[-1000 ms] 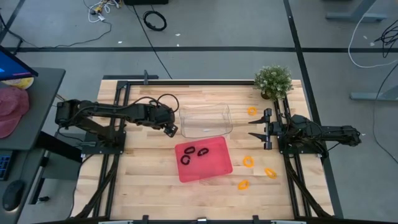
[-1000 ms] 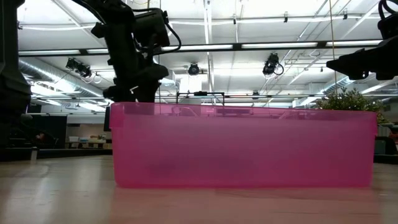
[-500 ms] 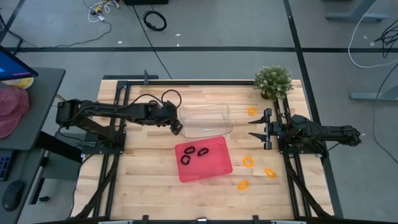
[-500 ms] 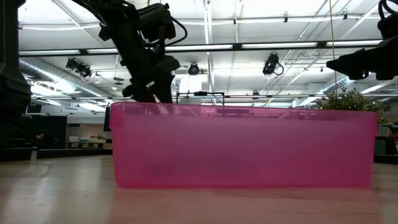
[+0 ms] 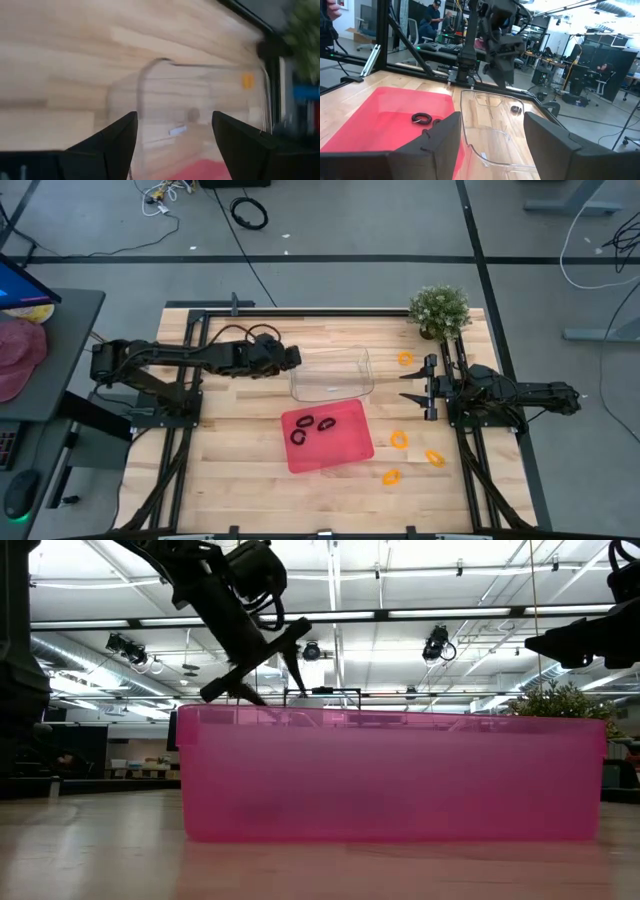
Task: Sort spring keychains
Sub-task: Put the black spring keychain into the red bin
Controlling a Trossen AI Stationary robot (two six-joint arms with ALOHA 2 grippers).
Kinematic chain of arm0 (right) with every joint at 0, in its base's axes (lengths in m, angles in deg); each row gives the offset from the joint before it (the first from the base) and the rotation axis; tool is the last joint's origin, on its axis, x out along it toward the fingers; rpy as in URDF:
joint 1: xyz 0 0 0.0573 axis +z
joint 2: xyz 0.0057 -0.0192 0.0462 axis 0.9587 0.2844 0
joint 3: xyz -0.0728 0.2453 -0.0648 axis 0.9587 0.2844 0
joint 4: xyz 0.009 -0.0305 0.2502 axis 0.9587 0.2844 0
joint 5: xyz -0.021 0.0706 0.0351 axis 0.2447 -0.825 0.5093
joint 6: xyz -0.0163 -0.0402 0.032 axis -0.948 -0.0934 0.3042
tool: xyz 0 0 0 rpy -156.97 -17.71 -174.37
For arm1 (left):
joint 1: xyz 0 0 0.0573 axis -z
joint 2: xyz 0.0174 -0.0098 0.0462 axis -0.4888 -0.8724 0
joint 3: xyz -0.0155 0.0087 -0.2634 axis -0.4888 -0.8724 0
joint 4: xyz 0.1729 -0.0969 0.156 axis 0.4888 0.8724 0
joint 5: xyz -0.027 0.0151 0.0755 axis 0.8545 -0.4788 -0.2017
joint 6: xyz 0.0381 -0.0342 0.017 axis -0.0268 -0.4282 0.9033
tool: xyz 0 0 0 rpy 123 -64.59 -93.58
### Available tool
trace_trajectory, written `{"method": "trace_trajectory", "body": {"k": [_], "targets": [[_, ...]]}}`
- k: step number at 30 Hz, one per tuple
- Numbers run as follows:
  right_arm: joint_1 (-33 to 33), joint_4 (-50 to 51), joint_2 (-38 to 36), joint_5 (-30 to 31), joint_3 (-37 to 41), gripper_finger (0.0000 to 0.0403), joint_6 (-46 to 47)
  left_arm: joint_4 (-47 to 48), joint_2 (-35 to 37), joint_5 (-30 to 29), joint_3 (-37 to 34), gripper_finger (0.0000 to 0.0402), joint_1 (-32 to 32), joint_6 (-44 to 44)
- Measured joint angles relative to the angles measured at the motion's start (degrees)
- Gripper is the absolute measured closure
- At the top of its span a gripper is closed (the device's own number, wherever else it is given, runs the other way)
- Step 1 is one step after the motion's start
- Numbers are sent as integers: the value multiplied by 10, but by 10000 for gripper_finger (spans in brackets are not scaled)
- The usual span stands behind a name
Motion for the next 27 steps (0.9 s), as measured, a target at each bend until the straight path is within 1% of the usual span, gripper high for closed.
{"method": "trace_trajectory", "body": {"k": [3, 9, 11, 13, 18, 21, 24, 27], "targets": [[0, 0, 0, 0, 0, 181, 0, 42, 0, -6, 0, 142, -1, -85], [0, 0, 0, 0, 0, 181, 0, 85, 0, 1, 0, 142, -25, -197], [0, 0, 0, 0, 0, 181, 0, 116, 0, -1, 0, 142, -30, -234], [0, 0, 0, 0, 0, 181, 0, 175, 0, 0, 17, 142, -37, -263], [0, 0, 0, 0, 0, 181, 0, 371, 0, -5, 112, 142, -55, -284], [0, 0, 0, 0, 0, 181, 0, 456, 0, -13, 173, 142, -57, -289], [0, 0, 0, 0, 0, 181, 0, 487, 0, -6, 204, 142, -59, -292], [0, 0, 0, 0, 0, 181, 0, 485, 0, 8, 206, 142, -62, -290]]}}
